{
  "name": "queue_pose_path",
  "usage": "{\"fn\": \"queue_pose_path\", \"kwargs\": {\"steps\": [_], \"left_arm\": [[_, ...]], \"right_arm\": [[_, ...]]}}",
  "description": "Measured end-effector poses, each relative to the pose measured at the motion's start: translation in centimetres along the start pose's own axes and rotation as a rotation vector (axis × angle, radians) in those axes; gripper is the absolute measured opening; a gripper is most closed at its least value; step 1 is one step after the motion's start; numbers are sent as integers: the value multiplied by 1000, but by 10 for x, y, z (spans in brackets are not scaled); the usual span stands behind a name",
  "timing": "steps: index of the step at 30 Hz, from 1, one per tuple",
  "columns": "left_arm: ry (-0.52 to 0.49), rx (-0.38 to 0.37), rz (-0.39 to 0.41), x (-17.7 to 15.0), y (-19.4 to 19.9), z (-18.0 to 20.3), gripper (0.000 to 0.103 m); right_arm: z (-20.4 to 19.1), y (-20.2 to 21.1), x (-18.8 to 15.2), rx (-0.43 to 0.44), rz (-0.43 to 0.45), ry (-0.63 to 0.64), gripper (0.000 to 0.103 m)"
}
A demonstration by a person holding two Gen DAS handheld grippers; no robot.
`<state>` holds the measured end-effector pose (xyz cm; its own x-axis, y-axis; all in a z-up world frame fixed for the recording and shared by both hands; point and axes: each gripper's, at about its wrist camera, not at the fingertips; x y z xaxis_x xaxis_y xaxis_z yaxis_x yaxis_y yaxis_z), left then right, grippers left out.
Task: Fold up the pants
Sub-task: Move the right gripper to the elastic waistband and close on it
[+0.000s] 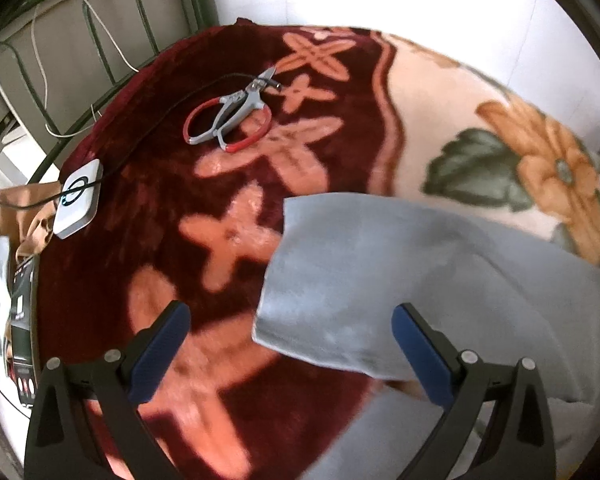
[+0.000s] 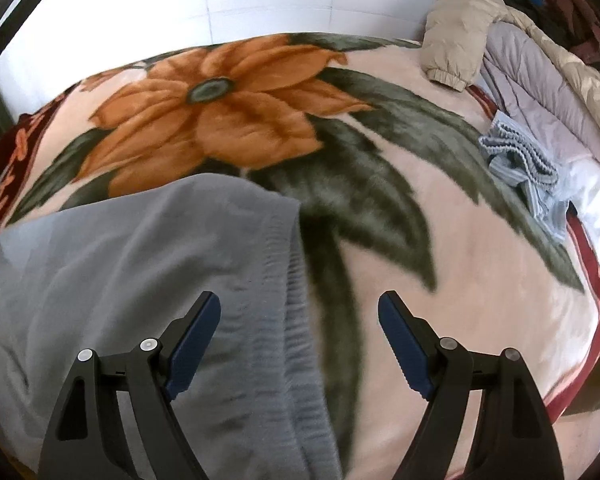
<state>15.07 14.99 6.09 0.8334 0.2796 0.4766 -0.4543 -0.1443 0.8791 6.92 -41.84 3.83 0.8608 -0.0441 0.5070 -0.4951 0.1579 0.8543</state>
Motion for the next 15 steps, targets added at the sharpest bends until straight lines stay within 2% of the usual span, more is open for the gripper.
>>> {"fn": "queue_pose_path", "kwargs": {"steps": [3, 9, 15], "left_arm": [[-12, 28, -8, 1, -19, -2, 102], [7, 16, -53, -5, -42, -7, 101], [19, 4, -62, -12, -50, -7, 101]], "right_arm": [[8, -12, 4, 15, -26, -27, 83], [14, -33, 8, 54, -67, -62, 83], [10, -47, 17, 81, -82, -70, 83]]}}
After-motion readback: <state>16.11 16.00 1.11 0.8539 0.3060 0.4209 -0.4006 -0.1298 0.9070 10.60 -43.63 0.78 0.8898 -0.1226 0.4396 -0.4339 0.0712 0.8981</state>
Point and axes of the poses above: each gripper's, at about its wrist camera, not at the fingertips, and y roughly against the way its jaws point, z to its right, x to its top, and after that the axes turned 11 degrees about y, right-handed
